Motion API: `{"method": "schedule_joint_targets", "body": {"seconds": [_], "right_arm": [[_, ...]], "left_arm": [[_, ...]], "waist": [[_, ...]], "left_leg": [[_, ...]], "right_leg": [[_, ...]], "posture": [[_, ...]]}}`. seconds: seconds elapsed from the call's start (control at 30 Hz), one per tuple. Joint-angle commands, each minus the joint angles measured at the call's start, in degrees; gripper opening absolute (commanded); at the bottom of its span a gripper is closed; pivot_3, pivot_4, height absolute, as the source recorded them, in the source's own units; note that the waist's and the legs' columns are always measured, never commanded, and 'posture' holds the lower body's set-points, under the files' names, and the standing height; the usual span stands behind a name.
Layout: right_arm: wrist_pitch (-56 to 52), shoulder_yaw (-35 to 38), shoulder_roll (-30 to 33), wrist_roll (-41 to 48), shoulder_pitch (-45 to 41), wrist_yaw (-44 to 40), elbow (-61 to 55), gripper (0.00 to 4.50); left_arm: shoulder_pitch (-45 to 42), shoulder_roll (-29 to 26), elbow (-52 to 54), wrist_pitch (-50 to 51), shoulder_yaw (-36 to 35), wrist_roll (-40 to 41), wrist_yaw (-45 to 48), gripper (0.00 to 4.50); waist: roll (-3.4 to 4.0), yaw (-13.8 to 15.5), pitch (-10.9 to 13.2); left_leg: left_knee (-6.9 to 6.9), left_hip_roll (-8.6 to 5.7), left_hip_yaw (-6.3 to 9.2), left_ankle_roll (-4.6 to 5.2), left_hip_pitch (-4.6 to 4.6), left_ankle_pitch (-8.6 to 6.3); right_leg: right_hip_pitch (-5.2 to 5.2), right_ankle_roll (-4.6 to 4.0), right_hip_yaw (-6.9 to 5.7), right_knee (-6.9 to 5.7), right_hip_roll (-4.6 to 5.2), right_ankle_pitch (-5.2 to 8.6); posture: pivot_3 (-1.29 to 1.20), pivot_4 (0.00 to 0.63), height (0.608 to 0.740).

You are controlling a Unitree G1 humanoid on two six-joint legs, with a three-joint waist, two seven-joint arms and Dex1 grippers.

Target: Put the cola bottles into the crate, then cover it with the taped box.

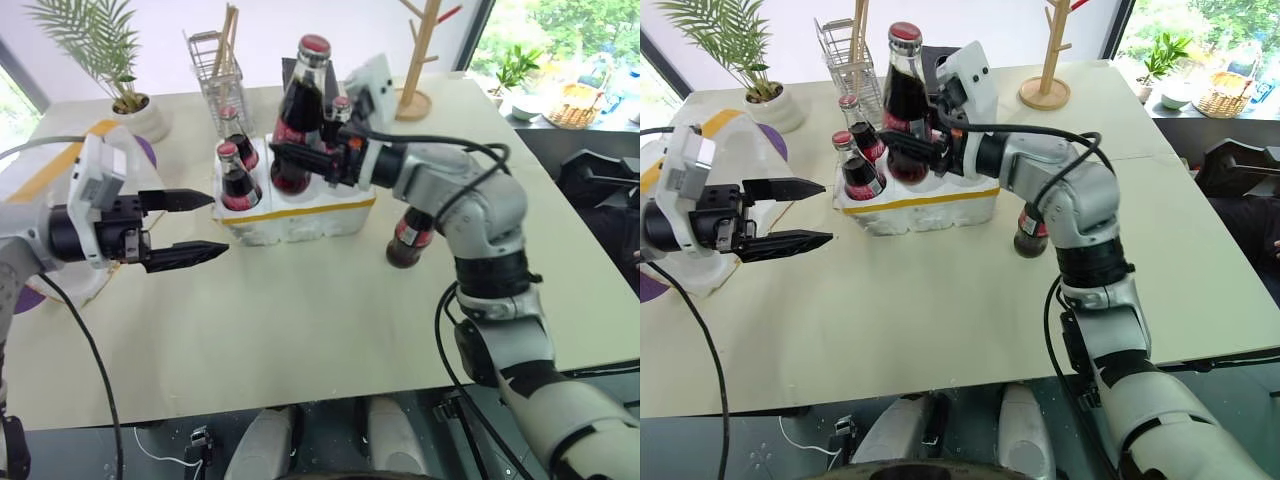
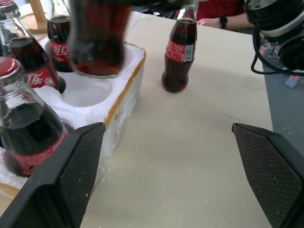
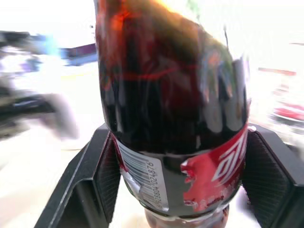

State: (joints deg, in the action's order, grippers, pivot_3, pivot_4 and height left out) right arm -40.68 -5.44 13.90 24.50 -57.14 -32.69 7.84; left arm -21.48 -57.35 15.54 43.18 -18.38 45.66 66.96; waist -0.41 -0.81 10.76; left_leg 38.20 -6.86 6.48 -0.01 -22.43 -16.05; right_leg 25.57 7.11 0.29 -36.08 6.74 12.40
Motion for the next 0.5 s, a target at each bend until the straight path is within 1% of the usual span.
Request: {"method": "schedule_joint_targets", "body": {"seconds": [0.03, 0.2, 0.5], "right_arm": [[7.46, -2.43, -2.49, -4.94, -1.13, 1.01, 2.30, 2.83], [6.53, -4.50, -4.20, -7.27, 0.51, -0.06, 1.42, 2.83], [4.49, -2.74, -4.11, -6.69, 0.69, -0.21, -1.13, 2.83]], "left_arm": [[-0.72, 0.07, 1.25, -1.16, -0.97, 0.68, -0.60, 4.50], [-0.61, 0.06, 1.43, -1.10, -1.58, 0.96, -1.29, 4.50], [-1.15, 0.03, 0.61, -1.70, -1.44, 0.47, -1.38, 4.50]], "waist": [[-0.17, -0.29, -0.10], [-0.23, -1.39, -0.14], [-0.18, -1.68, -0.08]], "left_leg": [[-0.01, -0.01, 0.00, 0.01, -0.01, -0.01], [-0.01, 0.00, -0.03, 0.06, 0.02, -0.04], [-0.12, -0.01, -0.03, 0.06, -0.06, -0.03]], "right_leg": [[0.02, -0.01, 0.00, 0.00, 0.00, -0.01], [-0.02, -0.06, 0.00, -0.01, -0.02, -0.04], [0.19, -0.07, 0.02, -0.02, -0.02, -0.04]], "posture": [[0.00, 0.150, 0.740], [0.00, 0.150, 0.740], [0.00, 0.150, 0.740]]}}
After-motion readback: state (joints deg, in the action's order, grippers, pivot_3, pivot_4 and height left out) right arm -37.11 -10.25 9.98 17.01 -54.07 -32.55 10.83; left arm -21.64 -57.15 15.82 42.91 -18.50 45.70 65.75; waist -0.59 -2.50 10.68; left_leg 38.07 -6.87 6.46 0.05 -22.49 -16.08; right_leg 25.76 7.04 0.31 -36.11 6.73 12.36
